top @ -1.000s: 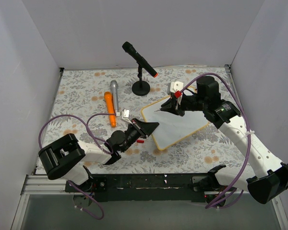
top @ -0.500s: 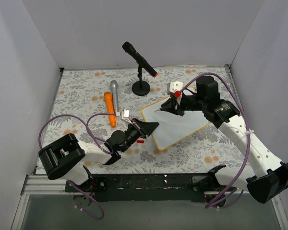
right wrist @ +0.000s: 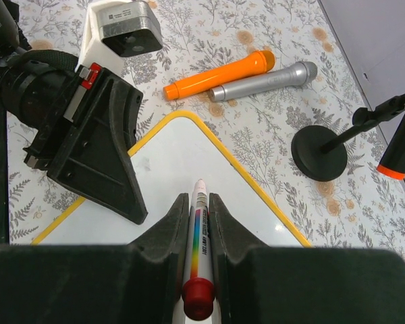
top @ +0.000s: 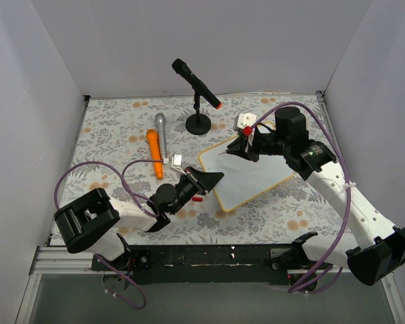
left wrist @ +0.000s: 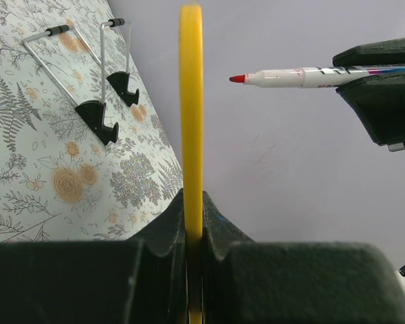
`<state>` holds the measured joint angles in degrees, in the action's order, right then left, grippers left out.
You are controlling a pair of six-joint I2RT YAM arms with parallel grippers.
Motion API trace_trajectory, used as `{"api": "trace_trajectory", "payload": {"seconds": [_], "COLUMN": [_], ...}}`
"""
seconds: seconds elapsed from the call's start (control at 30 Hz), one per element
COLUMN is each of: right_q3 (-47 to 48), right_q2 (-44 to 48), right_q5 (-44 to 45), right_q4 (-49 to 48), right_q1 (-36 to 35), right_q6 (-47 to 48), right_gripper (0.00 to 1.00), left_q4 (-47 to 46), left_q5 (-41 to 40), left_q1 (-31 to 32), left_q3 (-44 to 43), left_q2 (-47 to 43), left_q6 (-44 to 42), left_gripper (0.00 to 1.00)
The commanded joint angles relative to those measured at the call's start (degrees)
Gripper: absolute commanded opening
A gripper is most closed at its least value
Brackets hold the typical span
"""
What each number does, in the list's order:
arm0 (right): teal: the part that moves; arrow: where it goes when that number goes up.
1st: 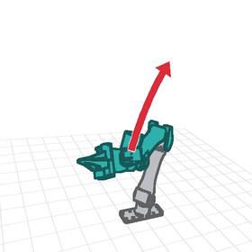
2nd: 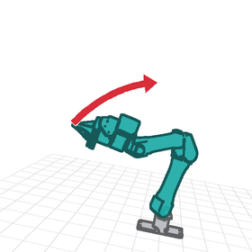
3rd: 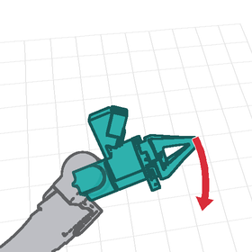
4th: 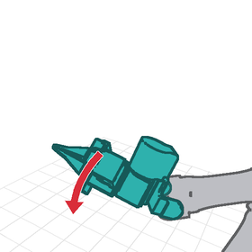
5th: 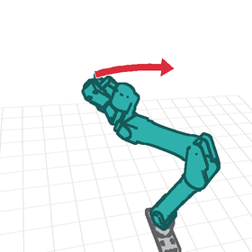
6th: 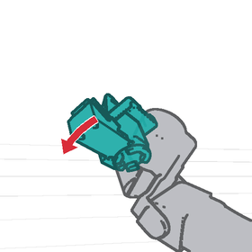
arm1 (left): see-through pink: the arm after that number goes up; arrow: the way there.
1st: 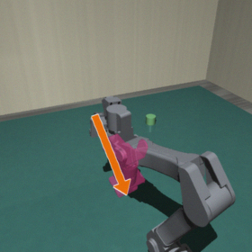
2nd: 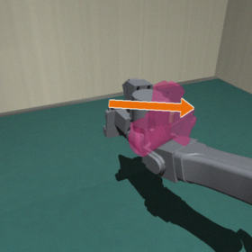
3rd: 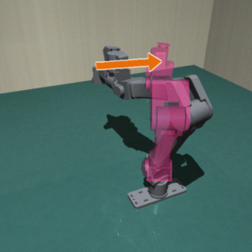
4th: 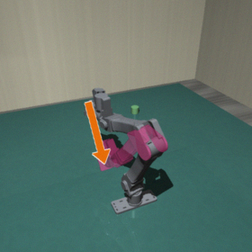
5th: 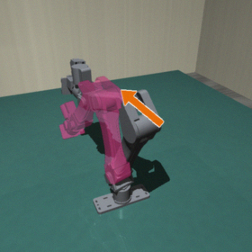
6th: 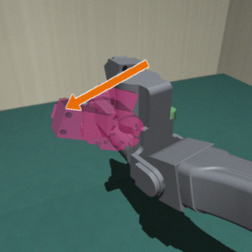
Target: Write a sentence on the whiteboard
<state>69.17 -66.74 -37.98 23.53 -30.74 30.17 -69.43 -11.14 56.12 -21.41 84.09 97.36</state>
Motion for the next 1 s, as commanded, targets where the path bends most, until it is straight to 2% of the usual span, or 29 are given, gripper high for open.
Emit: {"api": "trace_trajectory", "payload": {"seconds": [0.0, 0.97], "right_q3": [-0.52, -1.23], "right_q2": [0.03, -2.08], "right_q5": [2.02, -0.43], "right_q4": [-3.4, -4.1], "right_q1": [0.07, -0.37], "right_q6": [-0.73, -1.7], "right_gripper": [0.01, 0.01], "left_q4": [-20.04, -21.54], "left_q5": [0.06, 3.23], "left_q1": [0.31, 0.4], "left_q3": [-2.59, -3.9], "left_q2": [-1.3, 0.46], "left_q6": [1.25, 0.9], "left_gripper": [0.0, 0.0]}}
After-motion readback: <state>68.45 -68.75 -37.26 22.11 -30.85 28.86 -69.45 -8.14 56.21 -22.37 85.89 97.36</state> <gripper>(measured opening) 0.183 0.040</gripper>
